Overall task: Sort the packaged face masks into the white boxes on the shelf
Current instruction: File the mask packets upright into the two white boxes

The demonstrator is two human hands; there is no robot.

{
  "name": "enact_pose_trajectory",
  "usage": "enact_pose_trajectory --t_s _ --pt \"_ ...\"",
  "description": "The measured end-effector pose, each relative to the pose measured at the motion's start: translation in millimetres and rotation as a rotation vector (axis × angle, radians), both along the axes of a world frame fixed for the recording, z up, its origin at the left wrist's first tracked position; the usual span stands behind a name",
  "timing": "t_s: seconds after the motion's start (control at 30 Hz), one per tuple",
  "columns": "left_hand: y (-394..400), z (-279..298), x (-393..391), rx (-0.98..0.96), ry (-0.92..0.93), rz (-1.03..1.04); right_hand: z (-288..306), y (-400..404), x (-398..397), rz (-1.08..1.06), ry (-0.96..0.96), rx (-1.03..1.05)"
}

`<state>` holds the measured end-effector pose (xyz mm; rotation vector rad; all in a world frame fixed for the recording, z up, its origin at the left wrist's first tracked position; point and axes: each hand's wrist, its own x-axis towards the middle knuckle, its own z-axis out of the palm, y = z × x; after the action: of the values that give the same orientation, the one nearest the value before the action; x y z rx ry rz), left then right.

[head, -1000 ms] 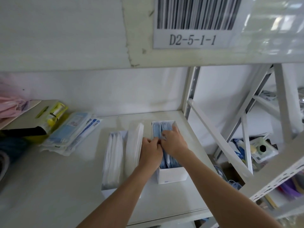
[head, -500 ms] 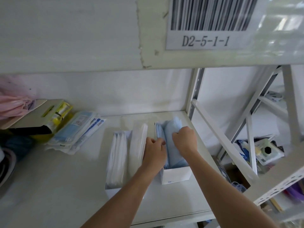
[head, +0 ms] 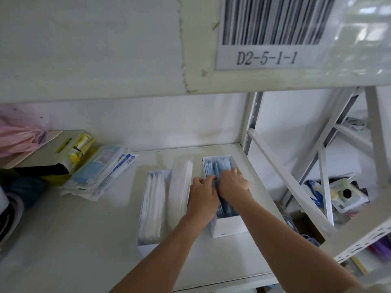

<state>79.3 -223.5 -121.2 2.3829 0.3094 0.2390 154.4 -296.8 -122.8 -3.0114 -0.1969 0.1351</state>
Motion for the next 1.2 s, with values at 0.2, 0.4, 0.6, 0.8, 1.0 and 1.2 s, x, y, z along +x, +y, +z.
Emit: enact_pose_trajectory --t_s 0.2,0.4,0.6,0.8,1.0,1.2 --pt "-6.8 1.3 -1.2 -0.099 -0.090 0.009 0.2 -5.5 -5.7 0.069 -0.183 0.186" --pt "-0.8 39.5 -12.9 -0.101 -0.541 -0.053 26.3 3.3 -25.2 0.304 -0.520 0.426" --pt "68.4 61.6 -24.3 0.024 -0.461 0.336 48.5 56.6 -51.2 0.039 -0.018 0.846" --pt "109.2 16.6 -50.6 0.015 0.103 0.271 33.6 71.2 -70.3 0.135 0.039 0.613" --pt "119.5 -10.6 -68.3 -0.159 0.109 0.226 35.7 89.4 -93.8 0.211 0.102 0.372" --pt "114.2 -15.5 -74.0 -0.181 0.096 0.267 58.6 92.3 -98.1 0.178 0.112 0.248"
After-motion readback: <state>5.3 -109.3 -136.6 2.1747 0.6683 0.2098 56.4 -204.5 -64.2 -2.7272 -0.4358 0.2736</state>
